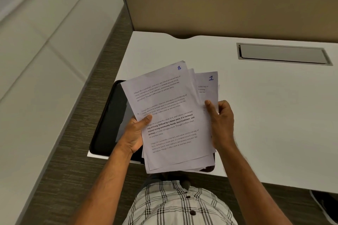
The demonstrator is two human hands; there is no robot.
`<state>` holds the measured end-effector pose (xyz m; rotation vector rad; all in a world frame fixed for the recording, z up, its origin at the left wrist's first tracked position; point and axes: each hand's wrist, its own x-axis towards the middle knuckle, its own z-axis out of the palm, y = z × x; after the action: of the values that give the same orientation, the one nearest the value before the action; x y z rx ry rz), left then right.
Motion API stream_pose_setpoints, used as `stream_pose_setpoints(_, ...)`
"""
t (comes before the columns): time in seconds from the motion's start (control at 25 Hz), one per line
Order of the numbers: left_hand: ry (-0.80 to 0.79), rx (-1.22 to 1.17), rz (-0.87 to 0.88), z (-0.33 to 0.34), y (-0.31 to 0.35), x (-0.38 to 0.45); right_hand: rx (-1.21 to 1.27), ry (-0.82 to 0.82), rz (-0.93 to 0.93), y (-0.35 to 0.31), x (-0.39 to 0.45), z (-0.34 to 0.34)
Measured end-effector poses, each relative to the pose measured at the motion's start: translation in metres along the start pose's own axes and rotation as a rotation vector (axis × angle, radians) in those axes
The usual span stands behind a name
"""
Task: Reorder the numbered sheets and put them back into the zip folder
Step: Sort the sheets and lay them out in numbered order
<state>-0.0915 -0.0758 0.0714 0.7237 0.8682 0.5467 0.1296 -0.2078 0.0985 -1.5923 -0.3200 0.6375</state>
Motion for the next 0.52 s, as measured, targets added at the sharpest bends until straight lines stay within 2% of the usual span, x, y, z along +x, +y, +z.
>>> stream_pose_setpoints(0.12,0.006,0.002,0.039,0.000,0.002,0.005,-0.011,0.023,-0.058,0.002,0.011,-0.001)
stream_pose_setpoints(0.28,-0.001,0.034,0.034,-0.002,0.013,0.016,0.061,-0.065,-0.035,-0.003,0.031,0.003)
stream_pose_setpoints(0.52,-0.054,0.118,-0.033,-0.015,0.041,0.047,0.009,-0.171,-0.046,-0.007,0.063,0.032)
